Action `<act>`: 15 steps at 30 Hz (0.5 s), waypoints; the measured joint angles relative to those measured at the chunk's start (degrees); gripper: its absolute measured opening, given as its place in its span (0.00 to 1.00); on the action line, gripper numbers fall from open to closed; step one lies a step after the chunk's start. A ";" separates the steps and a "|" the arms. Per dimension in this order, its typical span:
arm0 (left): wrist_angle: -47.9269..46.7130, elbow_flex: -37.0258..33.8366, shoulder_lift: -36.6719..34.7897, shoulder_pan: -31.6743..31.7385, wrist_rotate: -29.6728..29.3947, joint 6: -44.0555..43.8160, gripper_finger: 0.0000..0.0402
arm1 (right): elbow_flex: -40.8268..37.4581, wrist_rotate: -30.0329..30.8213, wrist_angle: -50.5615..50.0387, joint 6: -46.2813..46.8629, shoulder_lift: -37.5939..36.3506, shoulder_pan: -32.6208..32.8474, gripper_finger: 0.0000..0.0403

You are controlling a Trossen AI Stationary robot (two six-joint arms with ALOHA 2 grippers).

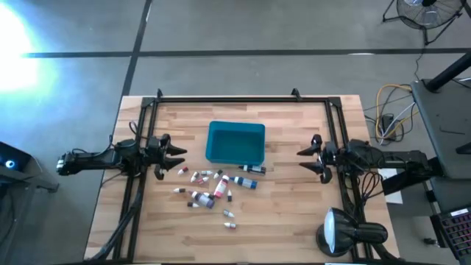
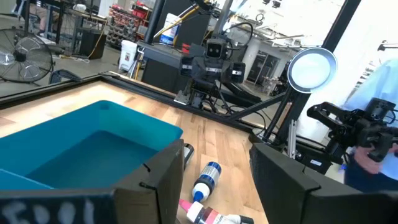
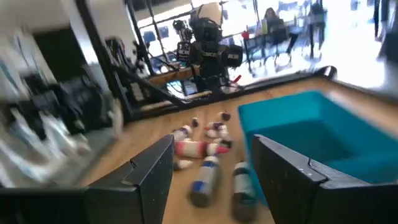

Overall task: Pick & Place food coloring
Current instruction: Put the large blue food coloring bottle into the bin

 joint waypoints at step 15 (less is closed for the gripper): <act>-0.25 0.01 0.01 -0.01 -0.01 0.00 0.40 | 1.84 -1.92 4.93 40.43 11.08 0.17 0.51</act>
